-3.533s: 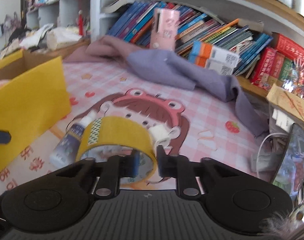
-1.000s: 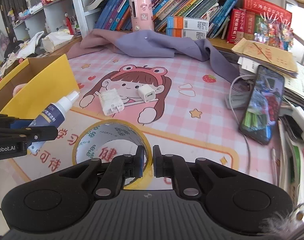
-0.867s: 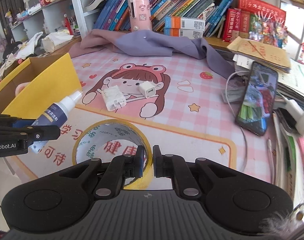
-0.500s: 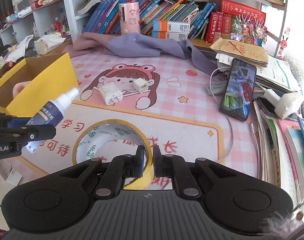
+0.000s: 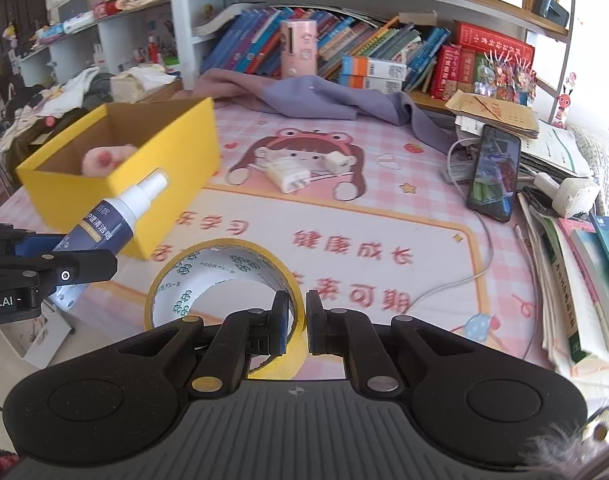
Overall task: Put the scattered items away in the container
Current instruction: 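Carry the spray bottle and tape roll toward the yellow box with both tools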
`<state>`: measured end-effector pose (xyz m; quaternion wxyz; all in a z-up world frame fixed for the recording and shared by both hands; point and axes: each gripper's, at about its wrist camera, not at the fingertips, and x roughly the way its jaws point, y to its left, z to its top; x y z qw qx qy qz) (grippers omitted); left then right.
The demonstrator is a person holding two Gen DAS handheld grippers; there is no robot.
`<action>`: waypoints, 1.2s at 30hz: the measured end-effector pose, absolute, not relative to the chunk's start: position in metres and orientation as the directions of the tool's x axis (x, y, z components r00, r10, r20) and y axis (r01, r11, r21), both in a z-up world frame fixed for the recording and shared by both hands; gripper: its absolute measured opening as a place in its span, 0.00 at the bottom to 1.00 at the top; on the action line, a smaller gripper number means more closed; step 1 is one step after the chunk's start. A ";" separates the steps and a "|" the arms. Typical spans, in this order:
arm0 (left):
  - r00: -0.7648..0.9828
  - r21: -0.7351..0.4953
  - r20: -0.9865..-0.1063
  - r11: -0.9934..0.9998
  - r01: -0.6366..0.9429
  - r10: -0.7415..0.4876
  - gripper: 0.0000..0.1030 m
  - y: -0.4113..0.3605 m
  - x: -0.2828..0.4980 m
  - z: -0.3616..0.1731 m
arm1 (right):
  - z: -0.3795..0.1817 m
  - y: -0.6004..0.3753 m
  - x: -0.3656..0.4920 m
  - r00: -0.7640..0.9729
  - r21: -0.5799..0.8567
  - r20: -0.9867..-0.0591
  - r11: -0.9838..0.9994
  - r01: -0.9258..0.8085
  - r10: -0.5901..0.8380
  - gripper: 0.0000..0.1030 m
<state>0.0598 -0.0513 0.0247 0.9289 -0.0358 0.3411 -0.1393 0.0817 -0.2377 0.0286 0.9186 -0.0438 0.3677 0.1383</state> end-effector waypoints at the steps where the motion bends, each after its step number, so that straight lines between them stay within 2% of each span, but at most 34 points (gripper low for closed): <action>1: 0.729 -0.161 -0.624 0.959 0.233 -0.281 0.30 -0.047 0.054 0.025 | 0.029 -0.233 0.076 0.693 0.021 -0.686 0.957 -0.289 0.224 0.08; 17: 0.772 -0.172 -0.600 0.976 0.133 -0.211 0.30 0.017 -0.009 0.032 | 0.040 -0.164 0.024 0.687 0.008 -0.662 0.918 -0.395 0.301 0.08; 36: 0.773 -0.177 -0.615 0.983 0.056 -0.155 0.30 0.069 -0.022 0.028 | 0.042 -0.103 0.017 0.655 -0.017 -0.655 0.858 -0.513 0.378 0.08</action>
